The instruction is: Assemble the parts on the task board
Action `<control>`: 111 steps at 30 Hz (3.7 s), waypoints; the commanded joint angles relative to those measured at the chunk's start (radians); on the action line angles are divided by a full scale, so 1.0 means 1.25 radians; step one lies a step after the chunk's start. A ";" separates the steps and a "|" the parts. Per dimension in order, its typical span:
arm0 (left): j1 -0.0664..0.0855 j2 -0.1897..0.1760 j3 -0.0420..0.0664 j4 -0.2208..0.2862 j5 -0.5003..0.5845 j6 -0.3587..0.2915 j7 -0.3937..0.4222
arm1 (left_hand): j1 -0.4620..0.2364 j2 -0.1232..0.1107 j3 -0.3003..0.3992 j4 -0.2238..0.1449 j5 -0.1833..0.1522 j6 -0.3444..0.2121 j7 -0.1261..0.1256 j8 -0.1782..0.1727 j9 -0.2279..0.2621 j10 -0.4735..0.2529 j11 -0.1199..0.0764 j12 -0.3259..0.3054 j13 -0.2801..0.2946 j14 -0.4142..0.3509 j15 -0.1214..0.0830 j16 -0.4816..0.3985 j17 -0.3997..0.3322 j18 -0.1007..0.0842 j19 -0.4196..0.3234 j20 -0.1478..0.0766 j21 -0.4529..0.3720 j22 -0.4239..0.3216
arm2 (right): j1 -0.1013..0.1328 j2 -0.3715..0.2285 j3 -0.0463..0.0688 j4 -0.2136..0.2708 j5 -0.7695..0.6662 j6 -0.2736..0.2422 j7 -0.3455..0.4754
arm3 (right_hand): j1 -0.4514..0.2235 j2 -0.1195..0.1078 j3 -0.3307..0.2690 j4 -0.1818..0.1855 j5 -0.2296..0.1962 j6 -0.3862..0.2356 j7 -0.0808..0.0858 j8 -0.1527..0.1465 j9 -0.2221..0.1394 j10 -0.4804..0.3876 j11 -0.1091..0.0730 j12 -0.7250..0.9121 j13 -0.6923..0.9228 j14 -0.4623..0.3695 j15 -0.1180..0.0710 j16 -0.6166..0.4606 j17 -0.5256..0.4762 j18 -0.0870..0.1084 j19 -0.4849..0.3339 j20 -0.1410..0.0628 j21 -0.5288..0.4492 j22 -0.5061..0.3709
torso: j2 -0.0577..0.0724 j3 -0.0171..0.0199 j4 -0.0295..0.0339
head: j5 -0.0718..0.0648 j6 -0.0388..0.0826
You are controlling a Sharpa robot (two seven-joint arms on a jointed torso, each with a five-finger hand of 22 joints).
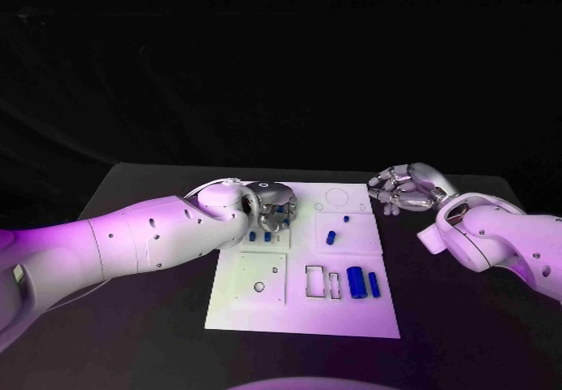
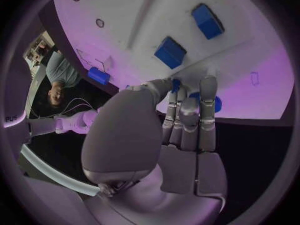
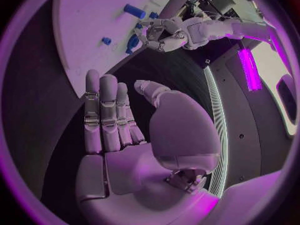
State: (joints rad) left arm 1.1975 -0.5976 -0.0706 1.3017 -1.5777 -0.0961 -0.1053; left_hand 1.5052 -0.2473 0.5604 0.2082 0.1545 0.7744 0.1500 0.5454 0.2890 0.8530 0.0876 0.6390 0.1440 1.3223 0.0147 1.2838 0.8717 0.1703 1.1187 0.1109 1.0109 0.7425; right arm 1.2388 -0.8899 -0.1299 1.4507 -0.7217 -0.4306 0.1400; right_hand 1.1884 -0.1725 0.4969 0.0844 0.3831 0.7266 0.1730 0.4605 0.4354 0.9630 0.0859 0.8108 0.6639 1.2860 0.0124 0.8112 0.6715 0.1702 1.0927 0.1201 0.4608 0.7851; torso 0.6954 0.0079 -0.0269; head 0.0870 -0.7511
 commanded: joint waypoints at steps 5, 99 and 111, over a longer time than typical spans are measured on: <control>-0.002 -0.002 -0.002 0.000 -0.005 0.042 -0.017 | -0.003 0.005 0.006 -0.003 -0.004 0.005 0.001 -0.006 -0.003 0.000 0.005 -0.002 -0.003 0.005 0.002 0.003 -0.003 -0.003 0.002 0.001 0.007 0.002 | 0.000 0.000 0.000 0.001 -0.002 0.006 0.004 | -0.001 0.005 0.003 0.000 0.004 -0.002 0.002 0.004 -0.001 -0.006 0.002 0.004 -0.002 -0.002 0.001 -0.004 0.002 0.008 0.003 0.000 -0.005 -0.002 | 0.000 -0.0005 0.0007 | -0.001 -0.001; -0.006 -0.130 0.039 0.056 0.118 0.030 0.030 | -0.037 0.025 0.067 -0.080 -0.012 0.104 -0.011 -0.048 -0.007 0.116 -0.016 -0.039 -0.011 0.049 -0.016 0.045 0.031 -0.022 0.049 -0.008 0.121 0.132 | -0.005 -0.002 0.000 0.001 -0.002 0.002 0.008 | -0.002 0.007 0.003 0.000 0.004 0.000 0.002 0.007 -0.002 -0.006 0.002 0.006 -0.004 -0.002 0.001 -0.007 0.004 0.008 0.003 0.000 -0.007 -0.003 | 0.000 -0.0002 0.0004 | 0.001 -0.004; -0.007 -0.124 0.038 0.051 0.119 0.028 0.031 | -0.038 0.024 0.067 -0.081 -0.014 0.104 -0.010 -0.050 -0.007 0.116 -0.016 -0.041 -0.011 0.048 -0.016 0.045 0.028 -0.021 0.046 -0.008 0.119 0.128 | -0.005 -0.001 0.000 0.001 -0.002 0.002 0.008 | -0.002 0.007 0.003 0.000 0.004 0.000 0.002 0.007 -0.002 -0.006 0.002 0.006 -0.004 -0.002 0.001 -0.007 0.004 0.008 0.003 0.000 -0.007 -0.003 | 0.000 -0.0001 -0.0007 | 0.001 -0.004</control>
State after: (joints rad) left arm 1.1898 -0.7550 -0.0228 1.3669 -1.4253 -0.0729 -0.0684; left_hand 1.4668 -0.2171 0.6484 0.1087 0.1386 0.8972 0.1371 0.4891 0.2797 0.9902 0.0680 0.5917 0.1310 1.3830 -0.0105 1.3429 0.9077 0.1543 1.1811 0.1021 1.1619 0.9034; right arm 1.2331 -0.8920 -0.1299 1.4509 -0.7211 -0.4315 0.1413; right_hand 1.1884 -0.1725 0.4969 0.0844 0.3831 0.7266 0.1730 0.4641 0.4348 0.9632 0.0861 0.8146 0.6604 1.2860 0.0124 0.8075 0.6753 0.1702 1.0927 0.1201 0.4569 0.7823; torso 0.6954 0.0076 -0.0273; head 0.0892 -0.7562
